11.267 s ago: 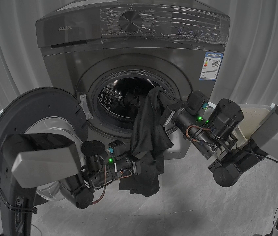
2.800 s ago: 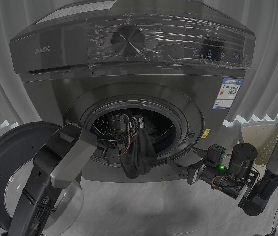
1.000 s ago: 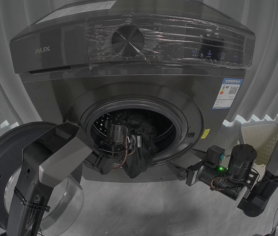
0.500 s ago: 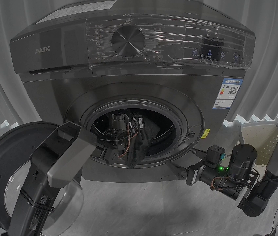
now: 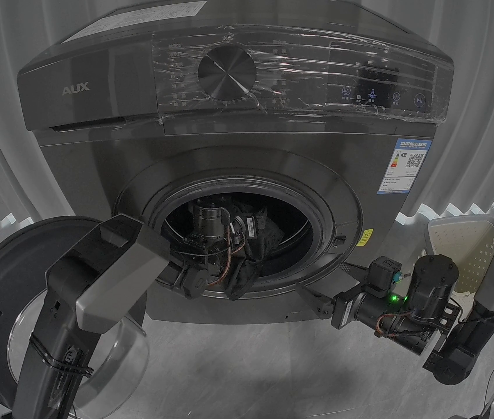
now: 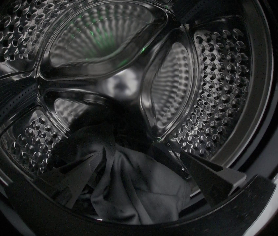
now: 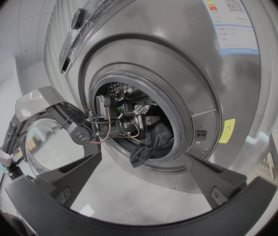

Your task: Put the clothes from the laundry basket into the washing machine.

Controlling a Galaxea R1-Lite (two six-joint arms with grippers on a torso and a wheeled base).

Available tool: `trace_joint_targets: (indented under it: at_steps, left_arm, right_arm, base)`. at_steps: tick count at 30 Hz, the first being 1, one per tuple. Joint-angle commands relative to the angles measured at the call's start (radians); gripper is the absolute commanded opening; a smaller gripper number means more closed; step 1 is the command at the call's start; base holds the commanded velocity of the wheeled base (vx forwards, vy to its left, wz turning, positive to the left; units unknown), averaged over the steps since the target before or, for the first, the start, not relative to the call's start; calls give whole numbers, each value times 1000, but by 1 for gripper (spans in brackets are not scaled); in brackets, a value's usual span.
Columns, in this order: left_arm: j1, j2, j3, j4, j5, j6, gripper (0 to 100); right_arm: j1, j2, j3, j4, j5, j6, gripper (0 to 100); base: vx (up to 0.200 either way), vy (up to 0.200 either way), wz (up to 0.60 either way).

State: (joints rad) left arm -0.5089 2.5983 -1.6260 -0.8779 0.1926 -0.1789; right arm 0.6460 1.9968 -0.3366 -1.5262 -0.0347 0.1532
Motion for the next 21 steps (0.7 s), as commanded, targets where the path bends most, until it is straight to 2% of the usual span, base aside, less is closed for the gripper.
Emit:
trace_joint_targets:
  at_steps: [1,15,17,21]
  left_arm:
    - [-37,-130,163,4,-15,3,100]
    - [-53,-136,273,-6,-16,7,100]
    - [-53,-129,282,-3,-38,6,100]
    - [-51,-109,287,-3,-48,6,100]
  right_arm:
    - [3,-1,-10,0,1,-1,100]
    - [8,0,-1,0,1,2,100]
    - [8,4,1,0,1,2,100]
    - [6,5,1,0,1,2,100]
  base:
    - [0,0,0]
    - [0,0,0]
    - [0,0,0]
    - [0,0,0]
